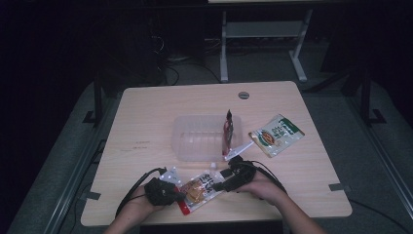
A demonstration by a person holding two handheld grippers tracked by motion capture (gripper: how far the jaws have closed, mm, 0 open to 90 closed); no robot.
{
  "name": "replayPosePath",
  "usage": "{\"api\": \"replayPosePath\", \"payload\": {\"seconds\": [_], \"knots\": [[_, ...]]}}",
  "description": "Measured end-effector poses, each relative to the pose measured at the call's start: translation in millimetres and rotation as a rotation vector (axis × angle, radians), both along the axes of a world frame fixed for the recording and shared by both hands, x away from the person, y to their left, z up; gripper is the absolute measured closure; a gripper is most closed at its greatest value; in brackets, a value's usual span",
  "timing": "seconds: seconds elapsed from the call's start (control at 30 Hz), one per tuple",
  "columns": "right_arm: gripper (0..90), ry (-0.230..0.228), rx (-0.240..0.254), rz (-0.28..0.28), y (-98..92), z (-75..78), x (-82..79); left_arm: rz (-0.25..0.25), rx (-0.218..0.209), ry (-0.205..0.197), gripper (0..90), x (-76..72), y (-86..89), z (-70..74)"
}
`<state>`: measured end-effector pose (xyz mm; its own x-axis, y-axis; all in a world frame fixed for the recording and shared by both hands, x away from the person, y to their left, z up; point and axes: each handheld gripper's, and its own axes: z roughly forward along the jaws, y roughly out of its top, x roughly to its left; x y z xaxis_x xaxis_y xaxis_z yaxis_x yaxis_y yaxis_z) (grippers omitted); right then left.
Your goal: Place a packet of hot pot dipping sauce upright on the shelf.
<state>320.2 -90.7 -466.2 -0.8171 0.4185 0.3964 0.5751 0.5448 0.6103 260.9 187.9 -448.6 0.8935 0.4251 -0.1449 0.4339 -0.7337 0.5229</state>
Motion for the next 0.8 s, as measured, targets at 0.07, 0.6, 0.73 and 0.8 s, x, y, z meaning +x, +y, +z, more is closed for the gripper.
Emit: {"api": "replayPosePath", "payload": {"seconds": [0.07, 0.6, 0.73, 0.8], "knots": [[28.5, 0.006, 0.004, 0.008, -1.5, -0.6, 0.2, -0.001, 0.000, 0.002, 89.8, 0.2, 0.2, 0.1], [56.8, 0.120, 0.087, 0.033, -2.1, -8.6, 6.6, -0.011, 0.002, 0.008, 89.8, 1.8, 1.3, 0.0], [68.8, 0.095, 0.080, 0.040, -2.3, -8.8, 5.7, -0.012, 0.001, 0.009, 89.8, 2.0, 1.3, 0.0], [75.2, 0.087, 0.098, 0.053, -3.4, -6.4, 5.4, -0.012, 0.001, 0.009, 89.8, 2.0, 1.2, 0.0]]}}
